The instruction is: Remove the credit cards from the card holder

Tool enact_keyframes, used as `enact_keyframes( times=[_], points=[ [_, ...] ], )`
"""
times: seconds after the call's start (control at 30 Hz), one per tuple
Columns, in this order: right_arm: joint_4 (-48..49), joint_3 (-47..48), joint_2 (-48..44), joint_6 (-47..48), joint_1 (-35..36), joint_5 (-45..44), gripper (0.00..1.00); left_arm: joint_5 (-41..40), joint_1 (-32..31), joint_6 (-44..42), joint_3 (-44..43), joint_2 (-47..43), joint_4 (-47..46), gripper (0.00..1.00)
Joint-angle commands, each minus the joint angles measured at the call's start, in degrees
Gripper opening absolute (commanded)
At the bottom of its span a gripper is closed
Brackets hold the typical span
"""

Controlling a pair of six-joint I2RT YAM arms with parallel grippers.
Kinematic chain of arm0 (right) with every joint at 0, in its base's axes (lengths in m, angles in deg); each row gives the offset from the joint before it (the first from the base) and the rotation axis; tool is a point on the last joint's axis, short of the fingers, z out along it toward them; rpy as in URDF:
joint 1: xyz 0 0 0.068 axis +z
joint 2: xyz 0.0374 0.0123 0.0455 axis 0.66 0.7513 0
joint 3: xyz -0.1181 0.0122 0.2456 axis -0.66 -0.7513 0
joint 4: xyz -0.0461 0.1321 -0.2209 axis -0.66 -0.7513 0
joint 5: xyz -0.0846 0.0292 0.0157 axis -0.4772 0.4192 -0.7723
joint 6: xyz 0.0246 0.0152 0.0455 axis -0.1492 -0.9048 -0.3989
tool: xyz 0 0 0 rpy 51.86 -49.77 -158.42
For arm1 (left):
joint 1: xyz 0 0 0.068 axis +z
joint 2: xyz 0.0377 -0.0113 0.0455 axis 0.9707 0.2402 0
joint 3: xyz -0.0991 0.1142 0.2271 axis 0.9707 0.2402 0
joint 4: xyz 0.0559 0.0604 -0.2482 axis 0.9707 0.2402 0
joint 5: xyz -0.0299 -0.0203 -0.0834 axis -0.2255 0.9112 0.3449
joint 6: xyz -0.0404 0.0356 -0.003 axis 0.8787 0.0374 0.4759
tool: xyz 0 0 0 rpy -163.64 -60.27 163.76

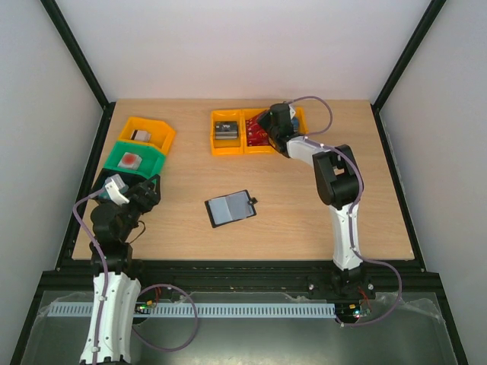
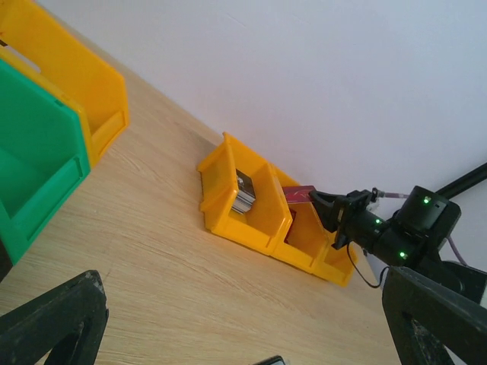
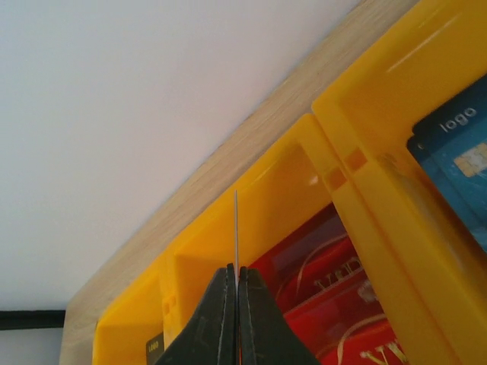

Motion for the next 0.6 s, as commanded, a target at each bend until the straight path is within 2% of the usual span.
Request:
enact_keyframes(
  times=[0.0, 0.13, 0.27, 0.37, 0.57],
  points=[
    [-0.94, 5.09, 2.87, -1.59, -0.14, -2.69, 0.02, -0.37, 0.63, 0.57, 1.08, -0.73, -1.76, 1.0],
    [-2.72, 8.36, 5.51, -1.16, -0.13, -2.91, 0.04, -0.42, 0.81, 0.57, 1.08, -0.81, -1.8, 0.99],
    [-6.22, 11.21, 6.29, 0.76, -0.09, -3.28, 0.17, -0.47, 1.06, 0.53, 1.13, -1.07, -1.81, 0.99],
    [-7.67, 10.82, 4.65, 3.31, -0.14, -4.95, 0.32, -0.46, 1.25, 0.57, 1.17, -1.12, -1.81, 1.0],
    [-11.74, 10.86, -0.05, 12.2, -0.1, -10.09, 0.52, -0.33, 1.34, 0.64, 1.17, -1.1, -1.97, 0.99]
  ],
)
